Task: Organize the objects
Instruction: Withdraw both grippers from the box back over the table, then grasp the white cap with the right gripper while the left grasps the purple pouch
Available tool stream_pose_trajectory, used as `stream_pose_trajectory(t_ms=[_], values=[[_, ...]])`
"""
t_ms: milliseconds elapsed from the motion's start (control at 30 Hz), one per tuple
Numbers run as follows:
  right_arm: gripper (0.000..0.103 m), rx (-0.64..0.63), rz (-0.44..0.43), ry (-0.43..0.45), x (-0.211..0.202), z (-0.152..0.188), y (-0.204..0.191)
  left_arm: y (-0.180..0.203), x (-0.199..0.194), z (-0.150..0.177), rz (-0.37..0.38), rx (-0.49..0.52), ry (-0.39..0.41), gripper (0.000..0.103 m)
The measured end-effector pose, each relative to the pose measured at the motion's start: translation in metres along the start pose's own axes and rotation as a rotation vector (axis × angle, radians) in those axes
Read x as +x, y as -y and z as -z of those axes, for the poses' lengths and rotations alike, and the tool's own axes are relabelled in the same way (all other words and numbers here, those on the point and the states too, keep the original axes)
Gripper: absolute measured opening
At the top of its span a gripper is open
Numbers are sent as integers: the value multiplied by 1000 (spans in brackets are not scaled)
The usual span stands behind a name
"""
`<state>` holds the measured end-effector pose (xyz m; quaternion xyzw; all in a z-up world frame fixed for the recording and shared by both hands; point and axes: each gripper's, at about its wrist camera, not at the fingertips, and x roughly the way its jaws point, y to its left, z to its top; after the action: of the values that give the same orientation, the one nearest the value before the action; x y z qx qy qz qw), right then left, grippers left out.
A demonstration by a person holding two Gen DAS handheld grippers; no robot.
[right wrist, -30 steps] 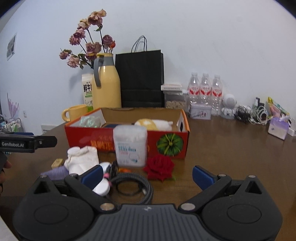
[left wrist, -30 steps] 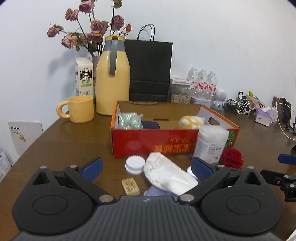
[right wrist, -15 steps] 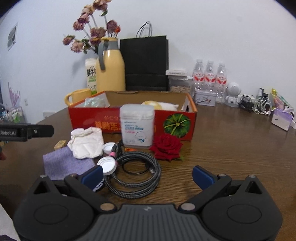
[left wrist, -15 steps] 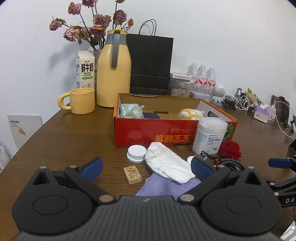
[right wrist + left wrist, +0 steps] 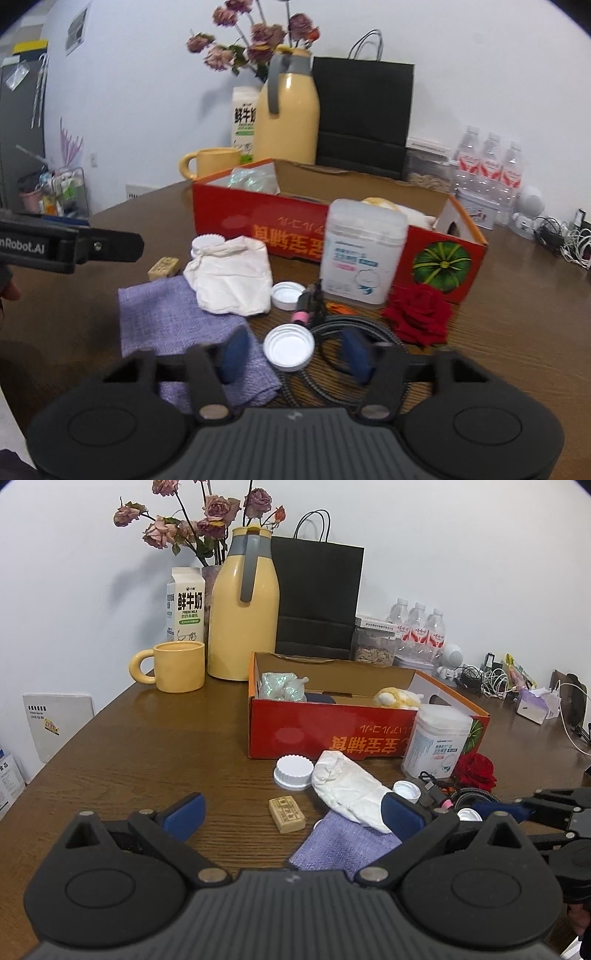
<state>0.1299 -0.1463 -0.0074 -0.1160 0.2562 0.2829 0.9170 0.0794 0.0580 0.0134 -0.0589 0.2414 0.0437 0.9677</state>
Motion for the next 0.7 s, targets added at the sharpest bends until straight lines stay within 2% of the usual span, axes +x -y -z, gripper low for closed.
stream_pose_trajectory(t_ms=[167, 400, 700], values=[[28, 17, -4, 50, -10, 1, 3, 1, 3, 0, 1, 1, -9, 103], [28, 86, 42, 136, -31, 4, 16, 10, 7, 5, 13, 16, -39, 103], [28, 136, 85, 156, -49, 17, 30, 28, 17, 13, 50, 54, -93, 103]])
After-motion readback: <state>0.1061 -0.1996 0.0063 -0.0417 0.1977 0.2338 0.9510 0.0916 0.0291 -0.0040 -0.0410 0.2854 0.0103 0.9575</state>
